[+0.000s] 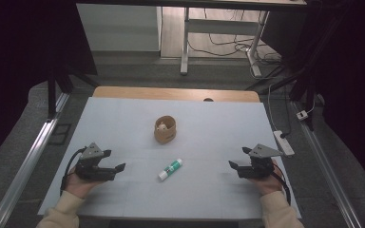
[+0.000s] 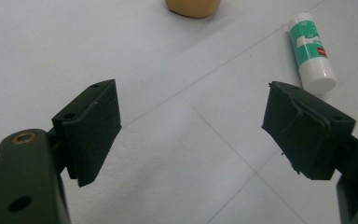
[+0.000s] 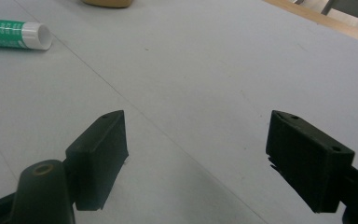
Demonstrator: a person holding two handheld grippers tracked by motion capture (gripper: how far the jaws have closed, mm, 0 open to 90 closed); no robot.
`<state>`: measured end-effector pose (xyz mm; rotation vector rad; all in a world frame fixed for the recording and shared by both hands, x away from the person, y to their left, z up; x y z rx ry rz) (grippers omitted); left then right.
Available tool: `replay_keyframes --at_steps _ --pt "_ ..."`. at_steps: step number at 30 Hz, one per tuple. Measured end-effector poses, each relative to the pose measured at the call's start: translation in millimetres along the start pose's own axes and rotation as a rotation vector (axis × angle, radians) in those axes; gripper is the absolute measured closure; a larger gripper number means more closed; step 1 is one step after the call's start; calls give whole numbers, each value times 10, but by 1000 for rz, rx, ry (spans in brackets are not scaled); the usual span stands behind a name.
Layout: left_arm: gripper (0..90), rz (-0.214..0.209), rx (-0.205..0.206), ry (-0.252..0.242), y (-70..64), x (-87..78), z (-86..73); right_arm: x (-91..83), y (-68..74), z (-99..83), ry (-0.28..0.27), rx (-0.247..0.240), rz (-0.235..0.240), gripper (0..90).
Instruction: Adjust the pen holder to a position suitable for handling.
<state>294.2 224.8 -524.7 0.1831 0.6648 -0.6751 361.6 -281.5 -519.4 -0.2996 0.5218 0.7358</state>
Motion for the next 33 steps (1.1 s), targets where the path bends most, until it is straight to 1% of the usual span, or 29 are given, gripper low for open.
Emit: replay_keyframes --at_steps 3,6,12,15,21,26,31,33 --pt "189 -2 0 2 -11 5 5 -23 13 3 -6 7 0 208" --pt "190 -1 8 3 -30 -3 9 -36 21 11 -11 0 -5 210" --pt "198 -4 -4 2 -28 -13 26 -33 32 9 -12 -1 -4 212" --pt "200 -2 -1 5 -28 -23 59 -33 32 13 -19 1 -1 213" --pt "204 -3 12 5 -14 -29 191 -48 21 18 -24 1 0 214" --pt "206 -24 3 6 4 23 318 -58 17 16 -30 5 2 214" --pt "209 -42 5 6 21 70 427 -62 23 14 -26 3 2 215" --pt "210 -43 13 8 25 90 464 -66 21 11 -21 3 -1 215"
Point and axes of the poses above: each handheld gripper's, and its own axes: x roughly forward along the jaws, z roughly out of its top, y roughly to its left, the point moved 3 cm from there along x, roughly forward along the jaws, and after that the axes turned 3 degrees about x, right-handed, at the moved point
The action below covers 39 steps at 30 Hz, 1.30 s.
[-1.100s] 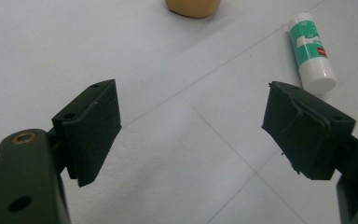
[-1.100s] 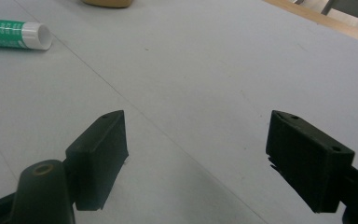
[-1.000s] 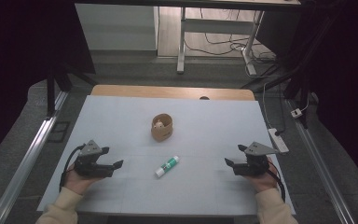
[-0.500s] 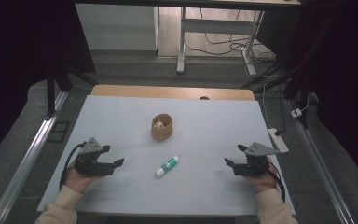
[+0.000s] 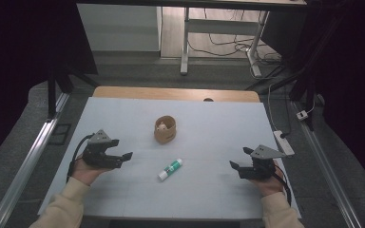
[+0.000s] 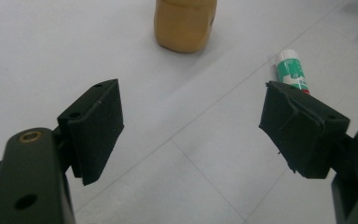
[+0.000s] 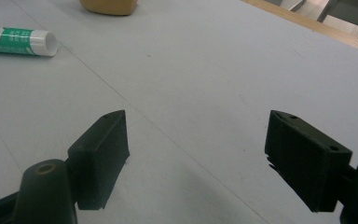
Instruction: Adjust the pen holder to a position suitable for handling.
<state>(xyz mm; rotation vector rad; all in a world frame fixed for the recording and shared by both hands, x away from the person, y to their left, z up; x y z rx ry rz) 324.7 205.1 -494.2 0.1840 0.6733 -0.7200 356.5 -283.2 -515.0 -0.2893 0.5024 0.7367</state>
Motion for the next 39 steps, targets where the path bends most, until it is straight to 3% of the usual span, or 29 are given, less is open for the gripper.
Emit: replay_keyframes --at_steps 27,39 --pt "221 -5 12 40 178 319 360 3 -3 -20 8 -4 -6 220" --pt "250 9 19 79 235 581 529 -12 -7 -33 14 -6 -14 221"
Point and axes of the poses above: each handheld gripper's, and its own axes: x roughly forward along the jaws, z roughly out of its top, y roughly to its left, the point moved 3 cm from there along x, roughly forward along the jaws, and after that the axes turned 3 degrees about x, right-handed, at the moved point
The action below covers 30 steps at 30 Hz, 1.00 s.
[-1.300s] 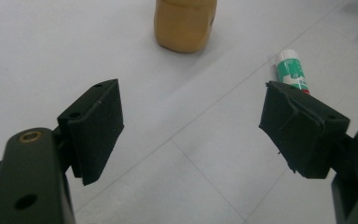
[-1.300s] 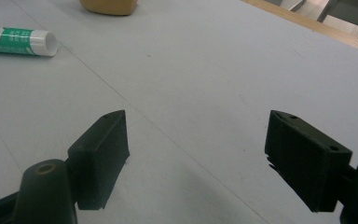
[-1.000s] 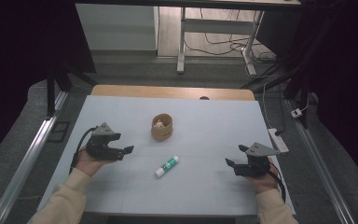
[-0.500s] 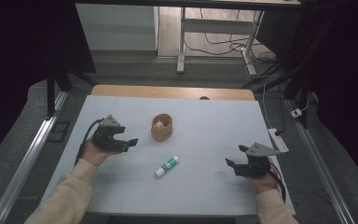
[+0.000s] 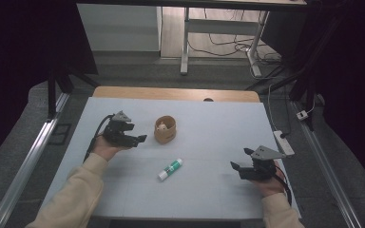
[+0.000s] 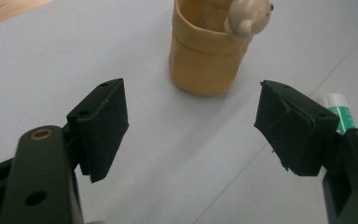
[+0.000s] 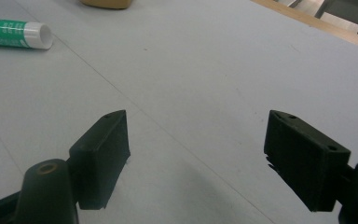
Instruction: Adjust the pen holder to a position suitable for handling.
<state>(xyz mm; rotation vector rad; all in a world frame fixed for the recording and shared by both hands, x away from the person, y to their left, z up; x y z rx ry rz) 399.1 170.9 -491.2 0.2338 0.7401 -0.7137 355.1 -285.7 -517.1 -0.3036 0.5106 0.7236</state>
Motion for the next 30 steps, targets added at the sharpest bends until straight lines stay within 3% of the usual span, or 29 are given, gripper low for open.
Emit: replay_keyframes --at_steps 8,13,21,27,29,30 --pt "275 -3 3 25 39 170 65 -23 6 -17 5 -8 -12 223" --pt "350 -16 -2 30 78 262 81 -29 2 -22 9 -10 -18 224" --pt "532 -24 -1 58 96 406 73 -27 2 -23 10 -14 -18 226" --pt "712 -5 -2 77 130 477 68 -24 1 -24 10 -14 -18 227" --pt "819 -4 -2 87 143 503 71 -23 1 -25 10 -13 -17 227" --pt "819 2 -4 86 146 521 73 -23 1 -25 10 -13 -17 227"
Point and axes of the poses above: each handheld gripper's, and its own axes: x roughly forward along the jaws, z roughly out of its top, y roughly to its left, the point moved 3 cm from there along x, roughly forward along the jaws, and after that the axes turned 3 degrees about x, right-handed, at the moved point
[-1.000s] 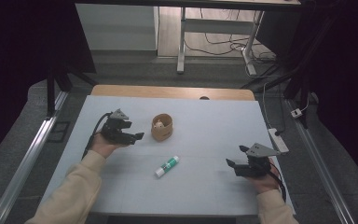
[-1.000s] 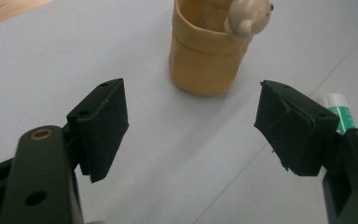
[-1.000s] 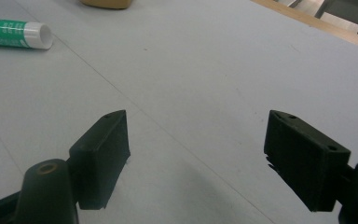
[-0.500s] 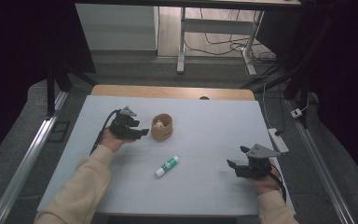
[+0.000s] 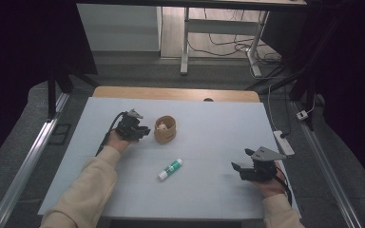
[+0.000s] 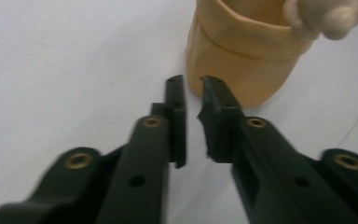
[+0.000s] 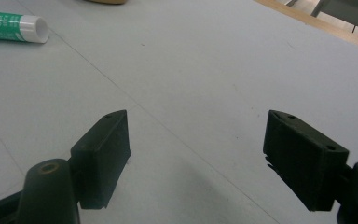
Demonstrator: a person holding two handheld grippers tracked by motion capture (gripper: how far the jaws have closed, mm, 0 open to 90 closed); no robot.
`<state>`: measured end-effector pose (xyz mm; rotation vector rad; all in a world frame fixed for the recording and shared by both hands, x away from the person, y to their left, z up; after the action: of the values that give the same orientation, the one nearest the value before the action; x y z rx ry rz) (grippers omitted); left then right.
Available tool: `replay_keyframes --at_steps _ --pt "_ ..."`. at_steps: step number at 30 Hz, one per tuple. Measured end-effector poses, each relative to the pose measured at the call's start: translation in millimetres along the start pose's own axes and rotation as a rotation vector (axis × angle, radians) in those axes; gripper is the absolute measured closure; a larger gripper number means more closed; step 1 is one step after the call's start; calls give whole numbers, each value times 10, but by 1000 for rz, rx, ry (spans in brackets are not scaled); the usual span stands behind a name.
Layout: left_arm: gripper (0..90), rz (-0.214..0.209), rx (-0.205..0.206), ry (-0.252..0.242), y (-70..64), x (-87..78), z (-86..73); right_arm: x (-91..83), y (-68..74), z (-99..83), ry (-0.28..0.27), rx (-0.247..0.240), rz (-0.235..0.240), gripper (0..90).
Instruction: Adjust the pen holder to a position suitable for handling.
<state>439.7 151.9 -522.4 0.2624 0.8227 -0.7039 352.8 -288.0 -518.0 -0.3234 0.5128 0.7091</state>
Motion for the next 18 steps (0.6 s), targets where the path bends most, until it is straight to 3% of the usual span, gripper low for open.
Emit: replay_keyframes --at_steps 3,18 --pt "882 4 -3 8 18 43 22 1 1 0 1 -2 -1 228" --pt "886 2 -6 18 8 215 126 5 -1 -10 6 0 -11 230"
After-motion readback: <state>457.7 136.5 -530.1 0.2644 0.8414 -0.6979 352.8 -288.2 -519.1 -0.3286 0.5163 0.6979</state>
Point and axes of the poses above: each handheld gripper's, and its own axes: x roughly forward along the jaws, z roughly out of its top, y roughly to its left, the point moved 3 cm from there along x, roughly forward along the jaws, and after that the axes turned 3 degrees about x, right-handed, at the moved point
